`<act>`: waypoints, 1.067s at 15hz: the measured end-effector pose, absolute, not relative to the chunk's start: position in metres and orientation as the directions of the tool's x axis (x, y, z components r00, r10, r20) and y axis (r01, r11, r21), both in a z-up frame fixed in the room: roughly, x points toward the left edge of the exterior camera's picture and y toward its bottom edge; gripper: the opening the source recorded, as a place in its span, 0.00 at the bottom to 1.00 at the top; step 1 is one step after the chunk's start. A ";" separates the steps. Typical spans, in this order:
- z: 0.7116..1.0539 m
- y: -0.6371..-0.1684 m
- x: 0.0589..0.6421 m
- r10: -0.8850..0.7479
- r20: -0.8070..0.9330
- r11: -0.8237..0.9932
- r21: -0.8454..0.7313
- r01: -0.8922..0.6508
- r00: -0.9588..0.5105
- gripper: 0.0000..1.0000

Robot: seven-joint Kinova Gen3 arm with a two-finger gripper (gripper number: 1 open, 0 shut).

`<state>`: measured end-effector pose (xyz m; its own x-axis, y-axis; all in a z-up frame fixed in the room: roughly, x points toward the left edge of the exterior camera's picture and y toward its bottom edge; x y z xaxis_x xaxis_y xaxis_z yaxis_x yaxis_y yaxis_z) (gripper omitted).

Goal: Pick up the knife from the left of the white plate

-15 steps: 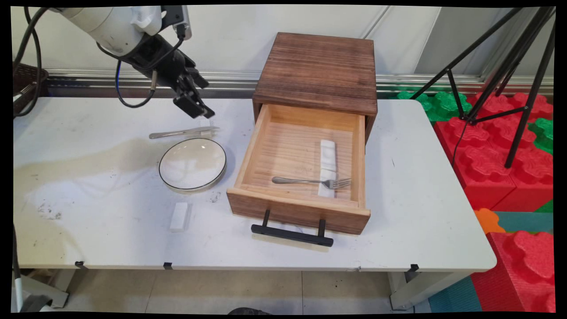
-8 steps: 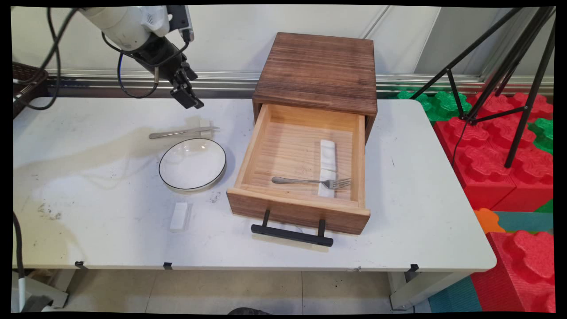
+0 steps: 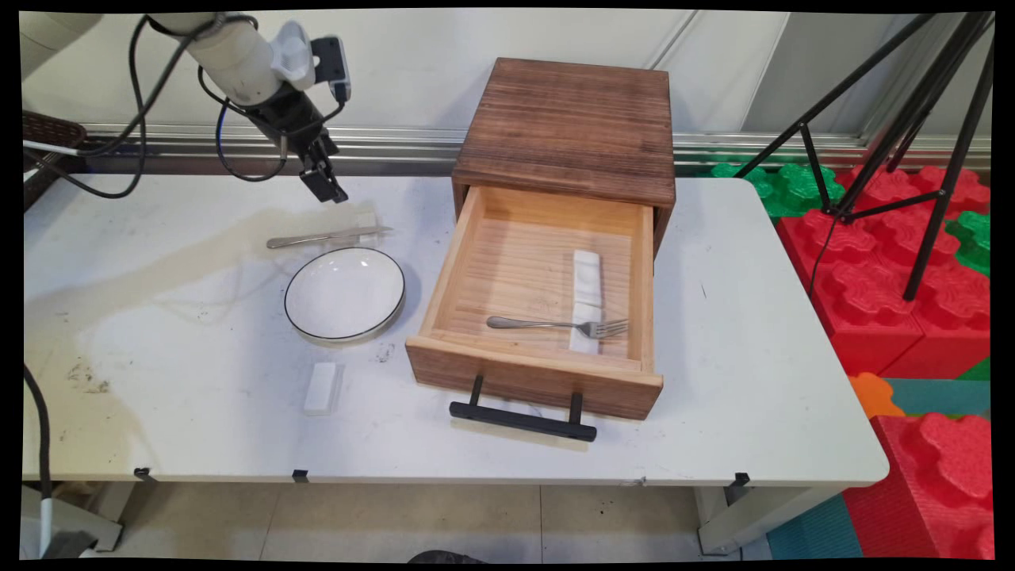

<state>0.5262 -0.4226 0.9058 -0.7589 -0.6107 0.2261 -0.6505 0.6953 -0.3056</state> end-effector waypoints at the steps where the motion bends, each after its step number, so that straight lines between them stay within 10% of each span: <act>1: 0.900 -0.426 0.530 -0.616 0.215 0.697 -0.300 -0.651 -0.758 1.00; 16: 0.842 -0.456 0.562 -0.621 0.099 0.752 -0.205 -0.627 -0.778 1.00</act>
